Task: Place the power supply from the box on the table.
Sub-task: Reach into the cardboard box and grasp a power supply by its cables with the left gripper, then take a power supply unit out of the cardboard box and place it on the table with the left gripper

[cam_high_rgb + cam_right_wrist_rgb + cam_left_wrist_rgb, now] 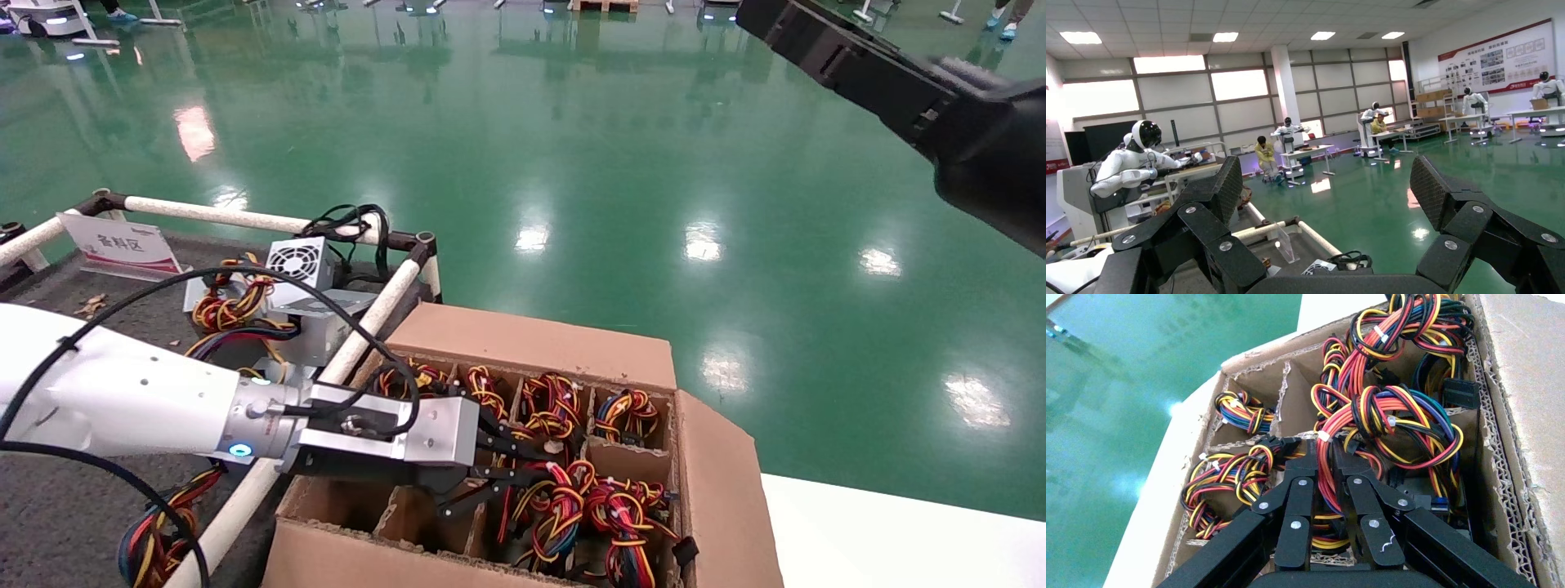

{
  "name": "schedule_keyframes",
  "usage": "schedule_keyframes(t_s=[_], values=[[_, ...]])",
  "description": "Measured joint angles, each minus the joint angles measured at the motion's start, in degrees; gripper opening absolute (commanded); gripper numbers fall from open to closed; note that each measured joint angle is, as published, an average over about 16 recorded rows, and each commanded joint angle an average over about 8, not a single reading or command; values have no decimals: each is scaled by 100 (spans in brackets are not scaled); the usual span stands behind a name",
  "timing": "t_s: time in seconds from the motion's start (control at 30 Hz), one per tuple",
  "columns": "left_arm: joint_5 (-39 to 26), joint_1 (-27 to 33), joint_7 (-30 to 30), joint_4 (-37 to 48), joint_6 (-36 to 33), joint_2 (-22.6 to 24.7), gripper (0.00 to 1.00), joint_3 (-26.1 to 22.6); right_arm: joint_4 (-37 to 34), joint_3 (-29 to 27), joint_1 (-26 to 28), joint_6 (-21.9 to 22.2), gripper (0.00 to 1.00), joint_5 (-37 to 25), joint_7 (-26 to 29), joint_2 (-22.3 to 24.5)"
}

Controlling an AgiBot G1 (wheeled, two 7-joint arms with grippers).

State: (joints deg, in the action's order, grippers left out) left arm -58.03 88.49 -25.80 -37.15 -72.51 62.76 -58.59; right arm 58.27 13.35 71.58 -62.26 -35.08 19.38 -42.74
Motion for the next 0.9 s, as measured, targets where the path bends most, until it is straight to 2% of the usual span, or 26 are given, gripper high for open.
schedule_keyframes(t_s=[0.43,0.9], values=[[174,67,-86,107,-102,-28,0,74,0,0,0,0,100,0,0,0],[705,368,-313,-43,-285,-223,0,464,0,0,0,0,100,0,0,0]])
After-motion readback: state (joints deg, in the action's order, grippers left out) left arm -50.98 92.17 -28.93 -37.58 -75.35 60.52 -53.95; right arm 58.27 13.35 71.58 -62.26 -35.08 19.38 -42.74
